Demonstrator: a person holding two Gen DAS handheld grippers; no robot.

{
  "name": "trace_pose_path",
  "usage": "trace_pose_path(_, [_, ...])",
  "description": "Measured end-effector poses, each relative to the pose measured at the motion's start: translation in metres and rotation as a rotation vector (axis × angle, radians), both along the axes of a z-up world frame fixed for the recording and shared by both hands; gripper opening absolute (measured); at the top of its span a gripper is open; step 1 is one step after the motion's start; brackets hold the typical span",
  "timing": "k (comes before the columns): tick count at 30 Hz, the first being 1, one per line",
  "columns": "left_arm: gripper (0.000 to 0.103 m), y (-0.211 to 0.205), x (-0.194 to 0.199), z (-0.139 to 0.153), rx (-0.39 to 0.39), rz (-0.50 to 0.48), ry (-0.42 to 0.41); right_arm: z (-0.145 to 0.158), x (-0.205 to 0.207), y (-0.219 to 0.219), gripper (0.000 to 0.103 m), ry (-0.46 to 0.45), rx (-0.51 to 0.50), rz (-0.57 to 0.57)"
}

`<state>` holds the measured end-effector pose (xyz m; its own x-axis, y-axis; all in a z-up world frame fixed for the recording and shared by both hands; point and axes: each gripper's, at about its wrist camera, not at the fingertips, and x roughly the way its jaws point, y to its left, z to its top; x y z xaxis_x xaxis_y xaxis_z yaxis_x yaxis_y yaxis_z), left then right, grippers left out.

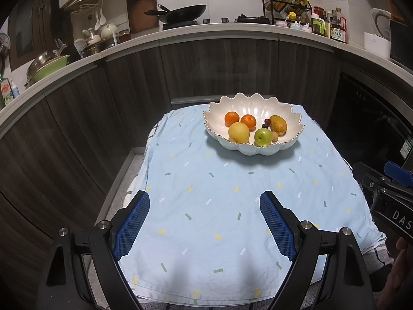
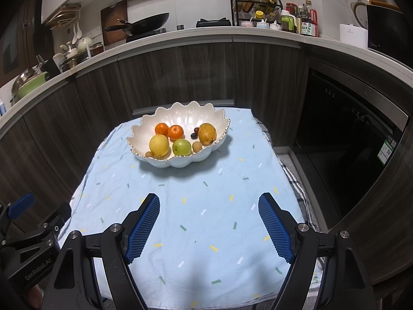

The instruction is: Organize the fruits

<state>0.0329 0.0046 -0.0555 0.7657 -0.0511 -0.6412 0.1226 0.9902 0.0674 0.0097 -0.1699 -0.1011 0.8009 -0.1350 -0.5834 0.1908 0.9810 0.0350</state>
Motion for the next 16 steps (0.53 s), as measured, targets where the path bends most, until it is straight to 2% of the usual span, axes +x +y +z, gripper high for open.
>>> trace_pose_path(12, [0.088, -0.0014, 0.0012, -0.002, 0.006, 0.012, 0.004, -0.0001, 0.0005, -0.0005, 0.08, 0.005, -0.001, -0.002])
trace_pose_path(16, [0.095, -0.0031, 0.0021, -0.0027, 0.012, 0.008, 0.007, -0.0031, 0.001, 0.0003, 0.08, 0.007, 0.005, -0.001])
